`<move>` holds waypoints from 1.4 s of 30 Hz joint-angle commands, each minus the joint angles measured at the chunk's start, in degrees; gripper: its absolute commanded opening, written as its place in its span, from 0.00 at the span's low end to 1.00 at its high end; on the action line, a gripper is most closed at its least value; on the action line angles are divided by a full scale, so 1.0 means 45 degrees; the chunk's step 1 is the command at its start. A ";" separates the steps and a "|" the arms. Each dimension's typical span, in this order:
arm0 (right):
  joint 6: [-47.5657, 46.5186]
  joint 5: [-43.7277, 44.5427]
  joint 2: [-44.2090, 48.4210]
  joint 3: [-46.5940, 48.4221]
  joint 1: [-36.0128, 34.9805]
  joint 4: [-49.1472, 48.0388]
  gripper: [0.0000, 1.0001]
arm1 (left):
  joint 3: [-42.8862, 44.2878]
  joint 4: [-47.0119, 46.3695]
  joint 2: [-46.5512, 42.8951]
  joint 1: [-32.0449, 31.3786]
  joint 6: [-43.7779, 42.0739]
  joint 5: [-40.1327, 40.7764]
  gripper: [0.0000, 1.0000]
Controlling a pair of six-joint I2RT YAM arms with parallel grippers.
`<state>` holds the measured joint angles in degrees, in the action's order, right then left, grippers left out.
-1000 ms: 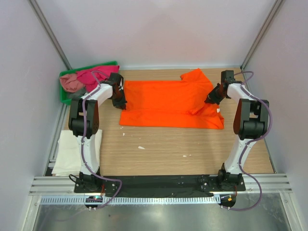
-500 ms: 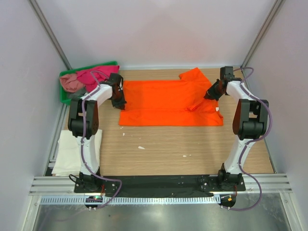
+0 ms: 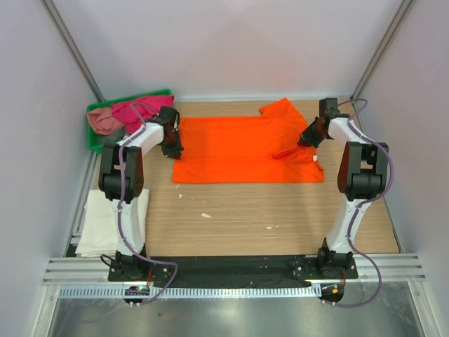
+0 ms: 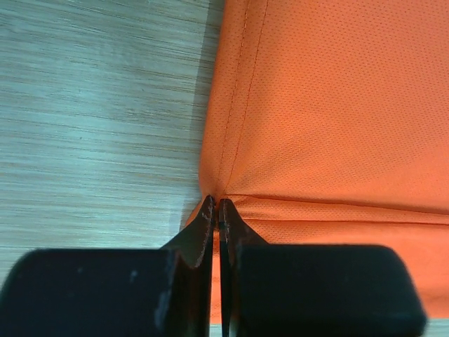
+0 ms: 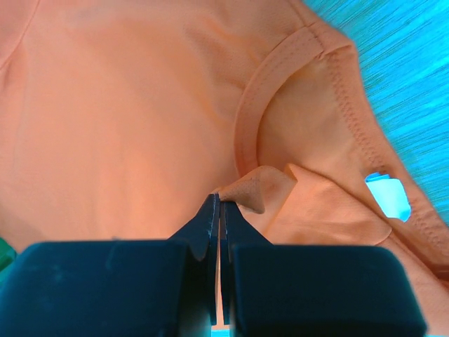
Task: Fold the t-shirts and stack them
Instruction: Fold the tshirt
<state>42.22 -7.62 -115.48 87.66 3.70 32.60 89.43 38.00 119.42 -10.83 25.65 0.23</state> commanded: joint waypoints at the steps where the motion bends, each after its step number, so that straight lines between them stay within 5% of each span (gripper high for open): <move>1: -0.0241 0.0501 -0.0021 0.0501 -0.0042 -0.0213 0.01 | 0.0439 0.0012 -0.0307 -0.0015 0.0121 0.0476 0.00; 9: -0.0338 0.0521 -0.0470 0.0775 -0.0023 -0.0310 0.01 | 0.0810 0.0189 -0.0169 -0.0015 0.0179 0.0711 0.02; 10: -0.0339 0.0443 -0.0528 0.0813 -0.0003 -0.0349 0.03 | 0.0849 0.0208 -0.0208 -0.0015 0.0198 0.0730 0.10; 11: -0.0435 0.0327 -0.0626 0.0872 0.0016 -0.0388 0.06 | 0.0869 0.0228 -0.0267 -0.0015 0.0237 0.0769 0.29; 15: -0.0884 0.0149 -0.0763 0.1749 0.0036 0.0214 0.28 | 0.0714 0.0267 -0.1105 -0.0015 0.0374 0.0983 0.55; 17: -0.1391 0.0557 -0.0453 0.2297 0.0017 0.0839 0.37 | 0.0481 0.0325 -0.1902 -0.0035 0.0375 0.1043 0.60; 23: -0.2721 0.1458 0.1617 0.1481 0.0094 0.2033 0.48 | -0.1059 0.0112 -0.3993 -0.0268 0.0452 0.0615 0.61; 27: -0.2702 0.1089 0.3394 -0.0900 0.0211 0.1567 0.50 | -0.2390 -0.0765 -0.4369 -0.0522 0.0823 -0.1821 0.51; 30: -0.2702 0.0680 0.4293 -0.3085 0.0639 0.1020 0.40 | -0.3248 -0.1351 -0.4174 -0.0796 0.1018 -0.2568 0.39; 35: -0.2936 0.0424 0.4608 -0.4438 0.0817 0.0355 0.01 | -0.3662 -0.1901 -0.3511 -0.0777 0.1254 -0.2825 0.33; 42: -0.2877 0.0578 0.3847 -0.4910 0.1032 -0.0604 0.01 | -0.3506 -0.1688 -0.2709 -0.0562 0.1273 -0.2415 0.29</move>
<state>30.04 -5.26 -97.34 64.38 8.01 34.00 72.60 32.01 107.28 -13.98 31.11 -10.61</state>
